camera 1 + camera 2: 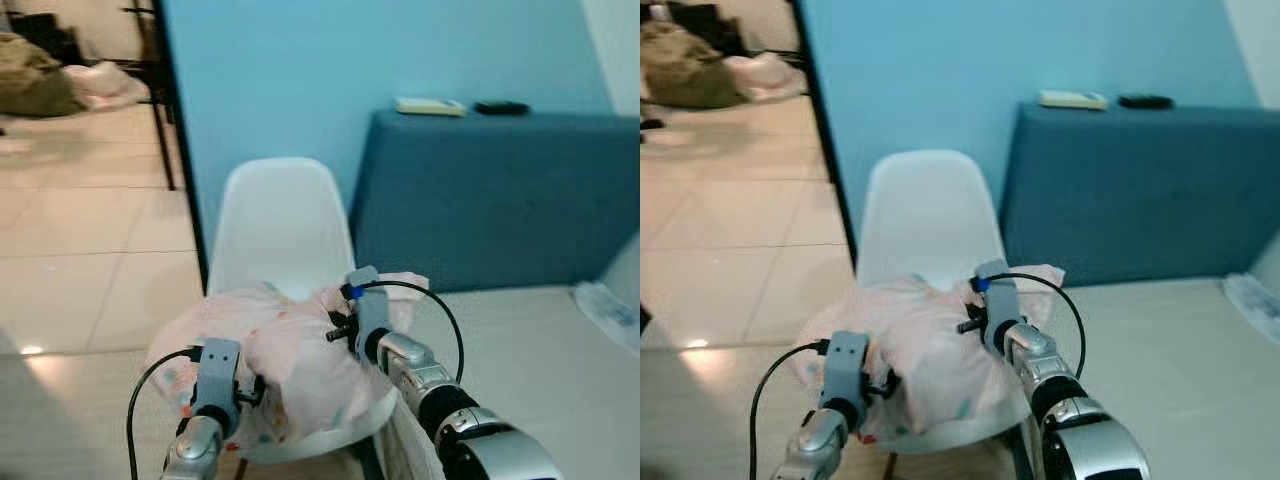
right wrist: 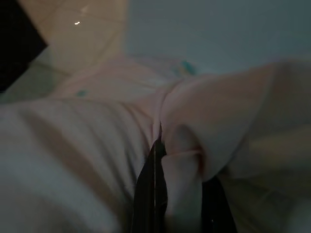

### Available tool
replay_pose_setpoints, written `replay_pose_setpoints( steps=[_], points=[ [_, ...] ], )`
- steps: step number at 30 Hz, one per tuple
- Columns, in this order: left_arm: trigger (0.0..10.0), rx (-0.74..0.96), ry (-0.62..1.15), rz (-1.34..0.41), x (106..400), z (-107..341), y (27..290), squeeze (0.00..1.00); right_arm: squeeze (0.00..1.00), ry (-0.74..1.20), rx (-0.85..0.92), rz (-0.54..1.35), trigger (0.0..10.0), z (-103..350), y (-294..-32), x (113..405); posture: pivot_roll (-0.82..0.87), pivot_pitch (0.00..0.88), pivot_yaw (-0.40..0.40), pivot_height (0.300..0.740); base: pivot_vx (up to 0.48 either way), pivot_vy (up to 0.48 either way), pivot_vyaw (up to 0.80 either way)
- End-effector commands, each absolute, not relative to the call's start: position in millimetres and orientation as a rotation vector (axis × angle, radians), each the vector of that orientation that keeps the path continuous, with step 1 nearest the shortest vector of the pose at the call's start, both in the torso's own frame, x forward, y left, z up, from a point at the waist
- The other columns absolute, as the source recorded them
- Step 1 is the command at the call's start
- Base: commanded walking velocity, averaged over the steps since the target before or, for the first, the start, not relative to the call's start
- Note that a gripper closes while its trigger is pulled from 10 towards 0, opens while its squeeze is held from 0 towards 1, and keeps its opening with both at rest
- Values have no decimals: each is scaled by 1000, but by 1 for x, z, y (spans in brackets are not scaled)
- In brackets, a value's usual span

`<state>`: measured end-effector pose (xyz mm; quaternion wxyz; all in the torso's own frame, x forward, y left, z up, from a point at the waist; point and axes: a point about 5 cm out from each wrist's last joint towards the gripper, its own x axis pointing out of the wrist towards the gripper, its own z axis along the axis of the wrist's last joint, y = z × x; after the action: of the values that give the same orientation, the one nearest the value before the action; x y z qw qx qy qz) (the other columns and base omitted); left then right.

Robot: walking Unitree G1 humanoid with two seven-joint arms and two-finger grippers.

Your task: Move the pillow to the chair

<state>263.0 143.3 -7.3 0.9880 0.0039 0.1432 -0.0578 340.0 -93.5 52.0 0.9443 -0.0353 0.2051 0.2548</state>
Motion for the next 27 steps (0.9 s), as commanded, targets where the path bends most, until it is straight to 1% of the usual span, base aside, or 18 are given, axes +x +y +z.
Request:
replay_pose_setpoints(
  steps=[1,3,5,6,8,13,16,20,22,27],
  points=[
    [10000,8,293,-112,261,-9,143,0,0,510,-140,516,10000,38,-95,332,145,0,-96,735,0,0,800],
    [10000,9,294,-114,258,-10,143,0,0,573,-166,481,10000,31,-103,329,148,0,-93,735,0,0,800],
    [10000,10,295,-115,257,-11,143,0,0,591,-166,467,10000,29,-105,328,148,0,-92,735,0,0,800],
    [10000,12,299,-114,255,-12,144,0,0,616,-181,432,10000,27,-112,328,147,0,-88,735,0,0,800],
    [10000,12,301,-114,254,-13,145,0,0,625,-188,412,10000,27,-115,328,148,0,-87,735,0,0,800],
    [10000,12,302,-116,252,-13,145,0,0,623,-269,275,10000,29,-134,333,149,0,-83,735,0,0,733],
    [10000,12,302,-116,252,-13,145,0,0,617,-278,262,10000,30,-136,334,149,0,-83,735,0,0,556],
    [10000,11,304,-121,250,-14,145,0,0,553,-201,210,10000,42,-143,343,142,0,-75,735,0,0,0],
    [10000,10,305,-127,250,-14,143,0,0,513,-187,217,10000,49,-143,348,138,0,-74,735,0,0,-700],
    [10000,9,305,-129,251,-13,143,0,0,499,-165,214,10000,51,-144,349,137,1,-72,735,0,0,-784]
  ],
)
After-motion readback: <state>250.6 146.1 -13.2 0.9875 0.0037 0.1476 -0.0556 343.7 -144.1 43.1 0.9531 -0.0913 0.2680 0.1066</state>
